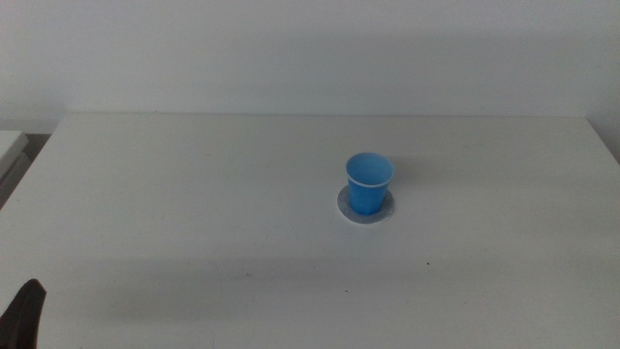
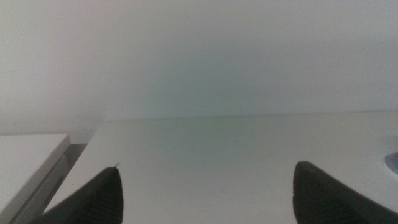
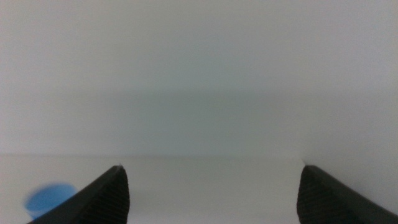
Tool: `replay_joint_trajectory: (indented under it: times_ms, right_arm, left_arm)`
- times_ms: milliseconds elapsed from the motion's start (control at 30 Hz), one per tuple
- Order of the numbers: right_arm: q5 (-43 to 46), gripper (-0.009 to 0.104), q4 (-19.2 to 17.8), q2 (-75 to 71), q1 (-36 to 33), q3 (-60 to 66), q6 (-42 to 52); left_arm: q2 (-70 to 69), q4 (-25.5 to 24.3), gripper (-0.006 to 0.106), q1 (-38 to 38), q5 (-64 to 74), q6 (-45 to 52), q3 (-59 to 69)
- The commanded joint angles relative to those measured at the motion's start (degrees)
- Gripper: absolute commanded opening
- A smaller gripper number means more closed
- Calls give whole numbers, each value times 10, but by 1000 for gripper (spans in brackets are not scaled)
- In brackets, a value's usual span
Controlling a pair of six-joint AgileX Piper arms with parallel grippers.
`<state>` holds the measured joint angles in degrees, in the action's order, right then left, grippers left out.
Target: Place an empty cup on a cup mat.
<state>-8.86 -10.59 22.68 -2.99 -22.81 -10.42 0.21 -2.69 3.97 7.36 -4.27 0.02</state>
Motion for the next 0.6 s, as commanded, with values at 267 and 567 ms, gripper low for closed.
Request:
replay_joint_trajectory:
  times_ms: [267, 567]
  right_arm:
    - [33, 93, 99, -216, 71, 228, 79]
    - [4, 93, 97, -227, 71, 228, 88]
  left_arm:
    - [-2, 1, 94, 1, -7, -2, 0]
    - [-2, 1, 94, 1, -7, -2, 0]
